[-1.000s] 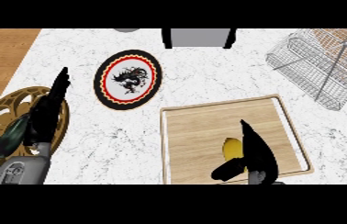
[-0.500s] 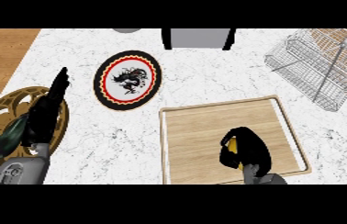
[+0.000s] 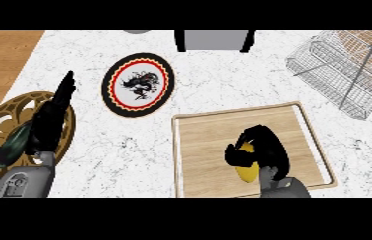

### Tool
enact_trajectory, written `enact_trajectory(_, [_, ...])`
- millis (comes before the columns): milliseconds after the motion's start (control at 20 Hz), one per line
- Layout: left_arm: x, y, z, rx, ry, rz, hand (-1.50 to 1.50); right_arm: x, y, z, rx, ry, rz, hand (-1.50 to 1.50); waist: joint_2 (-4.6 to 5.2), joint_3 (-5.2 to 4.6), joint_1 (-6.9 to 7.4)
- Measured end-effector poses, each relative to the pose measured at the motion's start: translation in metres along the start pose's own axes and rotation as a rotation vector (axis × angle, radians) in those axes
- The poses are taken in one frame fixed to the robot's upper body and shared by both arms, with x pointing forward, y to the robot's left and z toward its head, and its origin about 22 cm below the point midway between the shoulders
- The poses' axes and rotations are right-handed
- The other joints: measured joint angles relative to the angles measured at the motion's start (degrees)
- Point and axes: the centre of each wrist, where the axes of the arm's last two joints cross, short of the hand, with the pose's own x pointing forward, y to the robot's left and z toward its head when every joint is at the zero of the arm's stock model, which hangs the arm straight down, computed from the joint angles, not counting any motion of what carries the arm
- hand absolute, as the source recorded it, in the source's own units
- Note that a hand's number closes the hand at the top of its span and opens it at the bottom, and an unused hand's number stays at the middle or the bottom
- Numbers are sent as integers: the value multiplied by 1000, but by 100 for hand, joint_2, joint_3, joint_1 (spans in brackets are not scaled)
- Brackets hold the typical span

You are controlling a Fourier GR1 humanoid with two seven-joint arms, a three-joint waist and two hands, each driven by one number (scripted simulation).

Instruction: Pick the lemon from the tray and place it in the tiered basket

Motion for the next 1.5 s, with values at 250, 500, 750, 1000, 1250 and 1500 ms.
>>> enact_trajectory(250, [13,-5,-7,-39,-41,3,0,44,-42,-37,-212,36,-36,150,140,3,335])
enact_trajectory(500, [19,-13,-11,-64,-60,5,0,82,-97,-49,-481,14,-132,150,206,3,503])
enact_trajectory(750, [21,-17,-12,-82,-70,5,0,113,-148,-52,-788,-7,-162,150,207,-4,599])
enact_trajectory(1000, [25,-20,-16,-86,-71,6,0,145,-184,-48,-1015,-14,-139,150,197,-4,597])
enact_trajectory(1250, [22,-18,-19,-67,-54,5,0,173,-219,-46,-1136,39,-73,150,164,-4,473])
enact_trajectory(1500, [17,-13,-15,-55,-50,2,0,184,-244,-49,-1128,75,-83,150,132,3,395])
